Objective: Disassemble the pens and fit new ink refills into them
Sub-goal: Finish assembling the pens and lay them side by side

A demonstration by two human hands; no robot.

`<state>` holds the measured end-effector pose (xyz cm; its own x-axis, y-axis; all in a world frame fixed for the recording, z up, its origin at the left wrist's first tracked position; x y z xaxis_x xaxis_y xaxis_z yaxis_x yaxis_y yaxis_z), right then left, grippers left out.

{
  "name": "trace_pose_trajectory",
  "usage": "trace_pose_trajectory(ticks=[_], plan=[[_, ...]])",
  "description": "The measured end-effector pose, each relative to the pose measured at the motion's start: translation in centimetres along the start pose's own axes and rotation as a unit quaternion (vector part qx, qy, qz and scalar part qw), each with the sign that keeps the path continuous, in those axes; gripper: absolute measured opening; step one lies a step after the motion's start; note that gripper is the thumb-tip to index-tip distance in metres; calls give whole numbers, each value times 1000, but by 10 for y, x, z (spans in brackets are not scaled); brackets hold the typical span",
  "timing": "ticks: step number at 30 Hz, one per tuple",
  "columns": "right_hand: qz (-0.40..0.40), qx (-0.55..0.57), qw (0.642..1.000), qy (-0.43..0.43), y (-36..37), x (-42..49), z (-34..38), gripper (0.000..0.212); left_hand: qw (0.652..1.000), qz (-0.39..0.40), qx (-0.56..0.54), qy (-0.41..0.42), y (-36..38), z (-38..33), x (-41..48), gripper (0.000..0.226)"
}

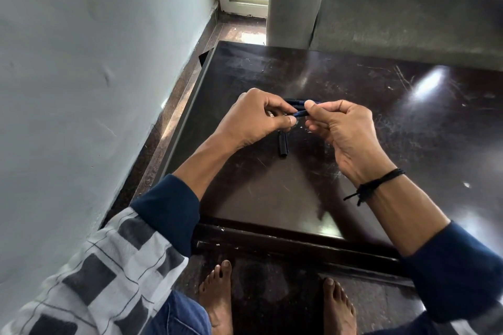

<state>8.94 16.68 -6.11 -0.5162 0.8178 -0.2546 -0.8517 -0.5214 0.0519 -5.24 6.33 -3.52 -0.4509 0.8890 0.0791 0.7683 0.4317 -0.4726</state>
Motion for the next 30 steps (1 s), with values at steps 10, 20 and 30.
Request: trace_pose_trajectory(ticks=[10, 20, 30], plan=[[17, -101, 994, -41, 0, 1, 9, 30, 1000, -4, -12, 13, -1, -1, 1, 15], [45, -147, 986, -66, 2, 6, 13, 10, 1000, -9, 5, 10, -3, 4, 3, 14], [63, -200, 973, -94, 6, 6, 15, 12, 1000, -4, 13, 13, -4, 3, 4, 17]])
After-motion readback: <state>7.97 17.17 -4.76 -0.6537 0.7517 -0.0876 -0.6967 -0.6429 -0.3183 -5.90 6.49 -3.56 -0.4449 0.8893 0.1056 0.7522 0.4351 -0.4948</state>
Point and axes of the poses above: each hand's wrist, its own x-axis towards the middle knuckle, its own y-axis out of the palm, z = x × y, the point moved 9 cm from there along x, towards the middle knuckle, and after that the axes turned 5 degrees about -x, right-handed, at the moved point
